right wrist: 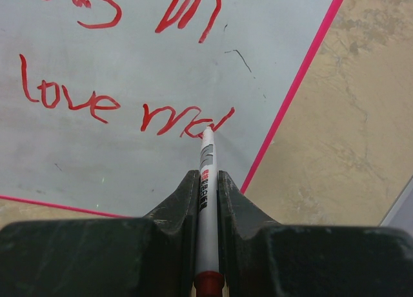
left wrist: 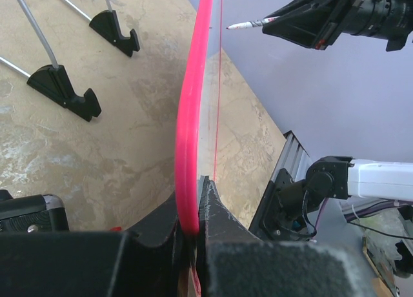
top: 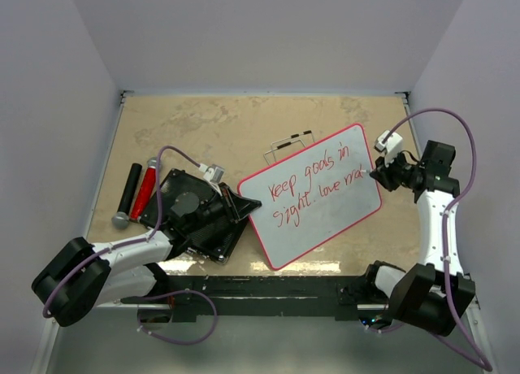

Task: Write a sentence on the whiteboard
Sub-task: Pick up the sentence from the whiteboard.

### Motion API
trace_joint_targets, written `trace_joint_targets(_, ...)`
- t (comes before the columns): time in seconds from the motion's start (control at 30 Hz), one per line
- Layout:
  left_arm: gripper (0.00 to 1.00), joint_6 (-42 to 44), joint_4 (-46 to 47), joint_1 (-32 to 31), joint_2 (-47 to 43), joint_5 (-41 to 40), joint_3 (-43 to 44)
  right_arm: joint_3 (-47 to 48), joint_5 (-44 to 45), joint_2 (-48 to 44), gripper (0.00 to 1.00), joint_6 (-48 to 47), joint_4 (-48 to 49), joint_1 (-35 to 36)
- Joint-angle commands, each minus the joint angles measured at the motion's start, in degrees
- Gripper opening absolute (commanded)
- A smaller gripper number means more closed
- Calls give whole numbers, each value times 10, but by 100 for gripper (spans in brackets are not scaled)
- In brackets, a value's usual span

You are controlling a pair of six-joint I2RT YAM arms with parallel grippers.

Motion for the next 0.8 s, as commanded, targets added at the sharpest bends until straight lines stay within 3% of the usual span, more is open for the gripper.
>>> trace_joint_targets(0.0, 0, 85, -108, 0, 18, 11, -18, 19, 1, 14, 0, -20, 3, -1)
trace_joint_targets(0.77, 0, 86, -106, 0, 21, 16, -18, 9, 27, 37, 0, 33, 90, -1)
